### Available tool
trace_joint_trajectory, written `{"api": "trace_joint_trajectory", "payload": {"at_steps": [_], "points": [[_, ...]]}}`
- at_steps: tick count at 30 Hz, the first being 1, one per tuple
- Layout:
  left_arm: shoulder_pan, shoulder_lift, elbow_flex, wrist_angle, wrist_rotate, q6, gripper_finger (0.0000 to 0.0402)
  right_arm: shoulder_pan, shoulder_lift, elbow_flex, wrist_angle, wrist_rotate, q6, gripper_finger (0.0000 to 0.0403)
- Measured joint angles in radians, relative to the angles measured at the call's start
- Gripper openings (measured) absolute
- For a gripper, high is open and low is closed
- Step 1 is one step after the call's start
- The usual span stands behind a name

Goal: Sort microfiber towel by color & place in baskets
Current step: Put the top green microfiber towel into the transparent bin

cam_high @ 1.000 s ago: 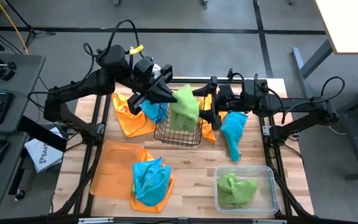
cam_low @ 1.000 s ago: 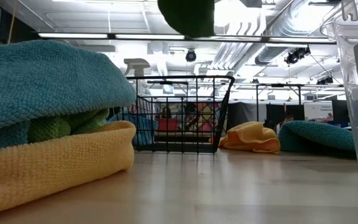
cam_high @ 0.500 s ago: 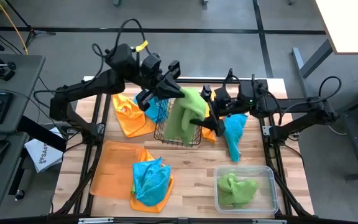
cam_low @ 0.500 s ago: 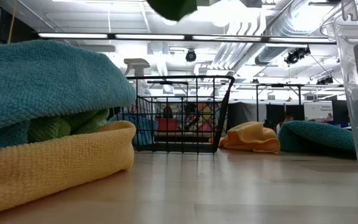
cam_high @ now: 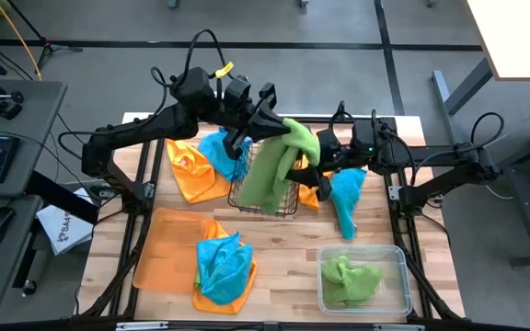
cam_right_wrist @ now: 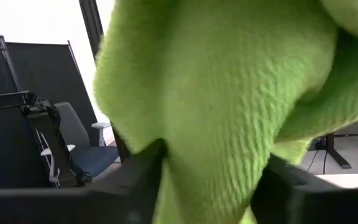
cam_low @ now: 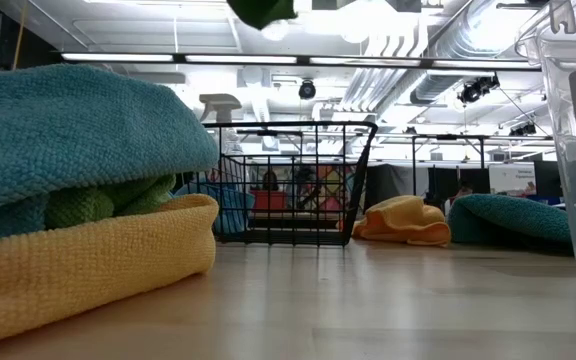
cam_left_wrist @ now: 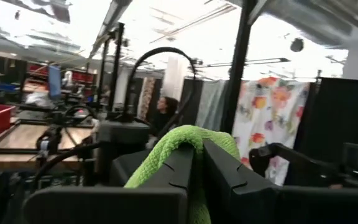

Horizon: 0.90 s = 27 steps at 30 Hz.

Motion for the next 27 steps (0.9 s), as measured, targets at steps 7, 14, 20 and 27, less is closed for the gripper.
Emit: {"api": "trace_joint_trajectory", "payload": {"at_steps": [7, 14, 20, 27], "points": [[0.021, 0.000, 0.000, -0.028, -0.033, -0.012, 0.0096, 0.000, 0.000, 0.000, 0.002, 0.002, 0.001, 0.0019], [0.097, -0.067, 0.000, -0.279, 0.188, -0.085, 0.0188, -0.034, -0.071, 0.000, -0.195, 0.003, -0.029, 0.0004], [0.172, -0.157, 0.000, -0.879, 0.204, 0.114, 0.0213, -0.063, -0.220, 0.000, -0.534, 0.118, -0.054, 0.0002], [0.187, -0.237, -0.132, -1.047, 0.047, 0.203, 0.0213, 0.033, -0.355, 0.000, -0.730, 0.125, 0.161, 0.0001]]}}
